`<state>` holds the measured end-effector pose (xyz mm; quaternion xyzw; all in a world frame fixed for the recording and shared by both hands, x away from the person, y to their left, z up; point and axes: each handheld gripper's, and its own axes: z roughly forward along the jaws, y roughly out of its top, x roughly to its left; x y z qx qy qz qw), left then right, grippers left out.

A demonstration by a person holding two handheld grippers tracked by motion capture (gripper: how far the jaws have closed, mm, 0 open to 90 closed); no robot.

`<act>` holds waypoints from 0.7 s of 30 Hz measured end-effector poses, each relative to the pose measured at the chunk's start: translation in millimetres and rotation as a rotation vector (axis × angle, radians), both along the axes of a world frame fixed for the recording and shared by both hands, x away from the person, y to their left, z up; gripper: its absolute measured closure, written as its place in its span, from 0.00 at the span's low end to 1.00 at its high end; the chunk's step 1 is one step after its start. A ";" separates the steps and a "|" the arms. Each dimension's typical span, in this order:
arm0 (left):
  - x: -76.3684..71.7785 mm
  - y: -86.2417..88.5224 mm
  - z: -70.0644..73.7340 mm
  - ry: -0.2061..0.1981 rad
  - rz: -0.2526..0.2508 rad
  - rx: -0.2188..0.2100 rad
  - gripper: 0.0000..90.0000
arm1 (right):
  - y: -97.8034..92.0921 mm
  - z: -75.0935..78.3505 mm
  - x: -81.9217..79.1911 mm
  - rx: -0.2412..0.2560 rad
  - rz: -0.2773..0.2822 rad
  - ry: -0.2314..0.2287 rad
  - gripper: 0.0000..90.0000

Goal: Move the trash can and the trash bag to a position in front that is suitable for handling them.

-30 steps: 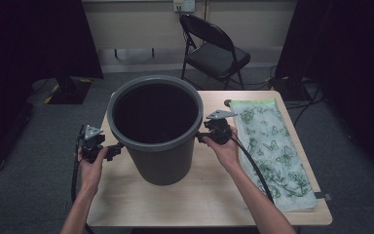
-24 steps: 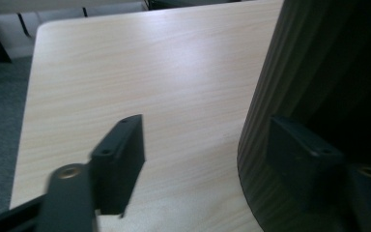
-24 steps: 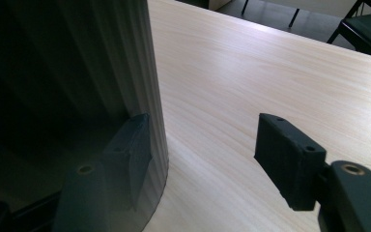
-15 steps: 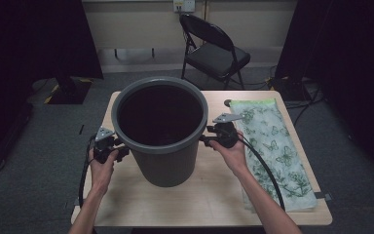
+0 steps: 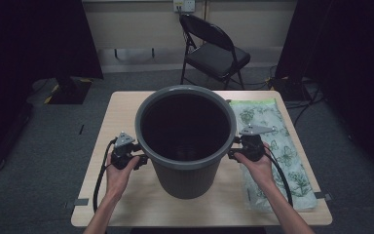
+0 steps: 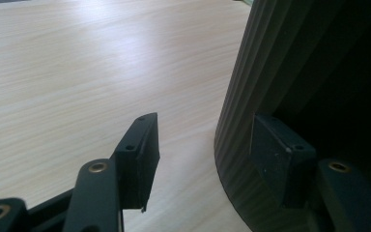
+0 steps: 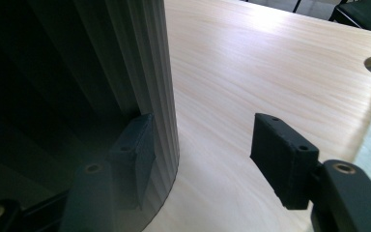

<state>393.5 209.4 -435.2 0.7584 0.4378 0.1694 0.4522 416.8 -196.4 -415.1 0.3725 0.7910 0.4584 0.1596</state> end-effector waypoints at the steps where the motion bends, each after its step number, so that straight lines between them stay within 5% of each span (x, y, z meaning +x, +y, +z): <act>1: -2.1 -2.7 -0.1 -0.004 -0.005 0.000 0.49 | -1.4 -0.1 -1.5 0.001 0.001 -0.002 0.45; 21: -3.1 -18.3 -2.0 0.014 -0.122 -0.029 0.47 | -33.9 -3.1 -39.1 0.034 0.031 0.005 0.48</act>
